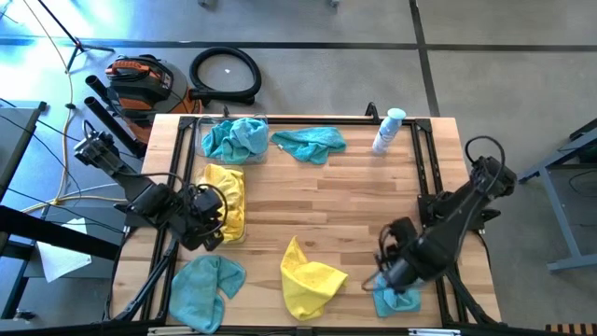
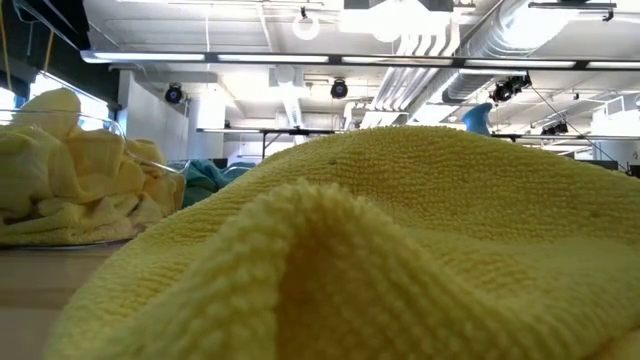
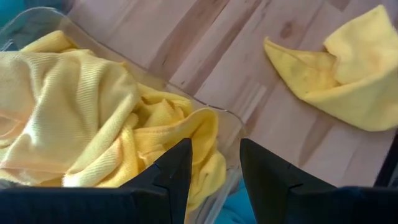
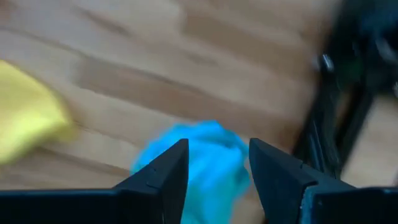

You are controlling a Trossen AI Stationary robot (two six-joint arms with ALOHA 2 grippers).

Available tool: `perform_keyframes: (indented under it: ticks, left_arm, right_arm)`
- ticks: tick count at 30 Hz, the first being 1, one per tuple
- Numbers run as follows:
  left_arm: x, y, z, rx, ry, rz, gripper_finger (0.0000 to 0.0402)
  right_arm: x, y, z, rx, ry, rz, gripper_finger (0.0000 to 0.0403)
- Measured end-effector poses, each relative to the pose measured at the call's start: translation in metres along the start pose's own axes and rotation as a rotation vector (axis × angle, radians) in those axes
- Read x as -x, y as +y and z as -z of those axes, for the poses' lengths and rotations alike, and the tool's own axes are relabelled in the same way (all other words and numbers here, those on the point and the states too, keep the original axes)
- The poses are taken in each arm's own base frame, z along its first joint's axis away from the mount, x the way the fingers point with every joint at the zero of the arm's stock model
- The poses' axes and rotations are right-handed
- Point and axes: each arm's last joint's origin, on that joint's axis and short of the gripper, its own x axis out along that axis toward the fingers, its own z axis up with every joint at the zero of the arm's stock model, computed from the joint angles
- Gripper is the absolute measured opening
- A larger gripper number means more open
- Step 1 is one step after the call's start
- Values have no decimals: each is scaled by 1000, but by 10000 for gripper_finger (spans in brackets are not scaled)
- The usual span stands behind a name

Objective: Sort microfiber towel by color & place in baskets
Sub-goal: Put the blue towel into the top transparent bin

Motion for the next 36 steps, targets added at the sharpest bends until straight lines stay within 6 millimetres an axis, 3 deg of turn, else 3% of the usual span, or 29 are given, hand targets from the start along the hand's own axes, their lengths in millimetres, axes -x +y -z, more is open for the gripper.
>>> perform_keyframes:
  ticks: [5,9,16,22,27,33,36]
  left_arm:
    - [1,-2,2,-8,-2,19,124]
    - [1,-3,2,-8,-4,28,124]
    - [1,-4,2,-6,-8,31,124]
    - [1,-3,1,-6,-28,24,124]
    - [1,-4,1,-35,-30,25,124]
    - [1,-5,-3,-42,-90,19,125]
    - [0,-6,-9,-18,-190,7,132]
  right_arm:
    - [-32,-14,37,-74,117,70,186]
    - [-59,-13,58,-93,216,-6,206]
    - [-107,-7,67,-96,320,-151,218]
    - [-144,-10,60,-118,340,-137,213]
    - [-156,-9,54,-106,358,-168,159]
    - [-146,-2,51,-67,234,-217,22]
    - [-132,1,46,-58,90,-231,23]
